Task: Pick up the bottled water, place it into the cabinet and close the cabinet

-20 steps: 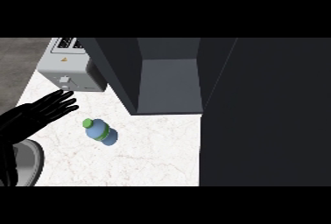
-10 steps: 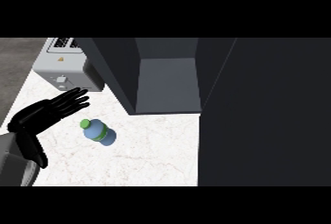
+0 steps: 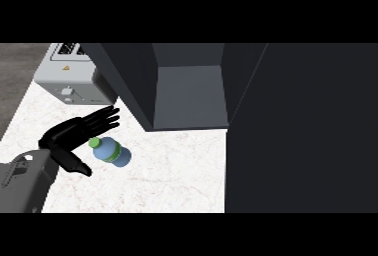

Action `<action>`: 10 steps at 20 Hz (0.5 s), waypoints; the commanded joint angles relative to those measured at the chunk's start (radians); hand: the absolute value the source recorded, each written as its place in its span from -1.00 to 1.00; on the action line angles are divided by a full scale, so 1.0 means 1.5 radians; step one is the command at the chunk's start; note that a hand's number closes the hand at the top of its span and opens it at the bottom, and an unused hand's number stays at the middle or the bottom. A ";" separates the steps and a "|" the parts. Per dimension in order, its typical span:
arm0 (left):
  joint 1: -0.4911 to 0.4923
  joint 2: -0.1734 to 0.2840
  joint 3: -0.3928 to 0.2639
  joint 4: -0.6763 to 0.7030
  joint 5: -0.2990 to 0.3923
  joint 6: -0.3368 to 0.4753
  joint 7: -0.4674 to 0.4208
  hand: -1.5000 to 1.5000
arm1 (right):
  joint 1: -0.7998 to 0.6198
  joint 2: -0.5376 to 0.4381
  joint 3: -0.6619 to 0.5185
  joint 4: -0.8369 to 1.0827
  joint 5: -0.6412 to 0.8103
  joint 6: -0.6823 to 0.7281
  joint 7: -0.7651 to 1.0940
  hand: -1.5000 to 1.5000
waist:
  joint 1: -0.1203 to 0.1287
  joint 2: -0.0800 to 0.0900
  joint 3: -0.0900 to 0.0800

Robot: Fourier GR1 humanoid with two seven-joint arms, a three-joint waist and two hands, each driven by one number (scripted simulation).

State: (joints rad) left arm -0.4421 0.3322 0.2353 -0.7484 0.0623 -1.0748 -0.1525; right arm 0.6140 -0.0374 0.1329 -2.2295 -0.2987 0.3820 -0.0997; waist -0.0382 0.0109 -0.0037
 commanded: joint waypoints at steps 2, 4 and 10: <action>-0.028 0.002 -0.011 0.088 -0.051 -0.031 -0.123 -1.00 | -0.016 0.011 0.021 -0.001 0.022 -0.016 0.015 -1.00 | -0.005 0.004 -0.001; -0.034 0.004 -0.018 0.118 -0.056 -0.036 -0.132 -1.00 | 0.005 -0.005 -0.001 0.007 -0.001 0.007 0.000 -1.00 | -0.007 0.003 -0.001; -0.029 -0.036 -0.057 0.135 -0.099 0.013 -0.194 -1.00 | 0.008 -0.008 0.000 0.031 0.006 0.032 -0.036 -1.00 | -0.006 0.003 -0.001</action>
State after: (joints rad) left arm -0.4940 0.3076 0.1826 -0.5760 -0.0393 -0.9927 -0.2758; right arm 0.6241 -0.0448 0.1300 -2.2041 -0.2961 0.4099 -0.1312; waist -0.0508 0.0156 -0.0052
